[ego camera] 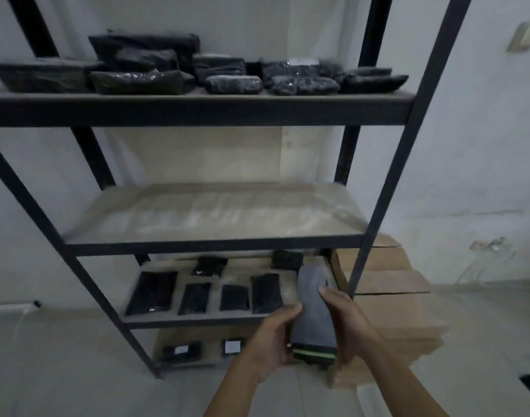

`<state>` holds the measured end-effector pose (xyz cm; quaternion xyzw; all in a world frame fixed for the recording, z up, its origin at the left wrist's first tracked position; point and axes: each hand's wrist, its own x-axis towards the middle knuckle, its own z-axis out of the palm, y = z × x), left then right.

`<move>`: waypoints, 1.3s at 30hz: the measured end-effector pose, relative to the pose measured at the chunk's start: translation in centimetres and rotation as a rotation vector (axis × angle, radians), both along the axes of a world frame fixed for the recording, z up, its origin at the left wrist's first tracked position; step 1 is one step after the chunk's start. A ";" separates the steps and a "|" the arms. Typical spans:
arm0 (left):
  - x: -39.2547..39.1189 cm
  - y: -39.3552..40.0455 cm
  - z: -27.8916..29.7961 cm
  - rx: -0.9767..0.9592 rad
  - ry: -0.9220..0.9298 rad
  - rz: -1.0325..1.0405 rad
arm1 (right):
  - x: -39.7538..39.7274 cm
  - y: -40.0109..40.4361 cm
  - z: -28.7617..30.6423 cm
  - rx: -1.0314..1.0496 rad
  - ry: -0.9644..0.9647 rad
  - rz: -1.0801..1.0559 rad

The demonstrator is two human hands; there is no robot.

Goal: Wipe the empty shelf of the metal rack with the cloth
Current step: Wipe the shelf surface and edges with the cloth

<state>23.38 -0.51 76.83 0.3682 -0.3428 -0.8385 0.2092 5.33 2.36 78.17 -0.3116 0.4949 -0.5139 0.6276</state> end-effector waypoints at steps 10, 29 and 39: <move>-1.5 -5.0 1.5 -0.438 -0.152 0.113 | 1.1 -4.9 4.0 -0.051 0.288 -0.020; 2.1 -28.4 -2.2 -1.540 -1.223 -0.019 | -17.7 -30.7 5.7 -0.120 1.536 -0.247; 1.6 -28.5 -3.2 -1.574 -1.322 0.048 | -19.4 -33.0 0.9 0.150 1.610 -0.303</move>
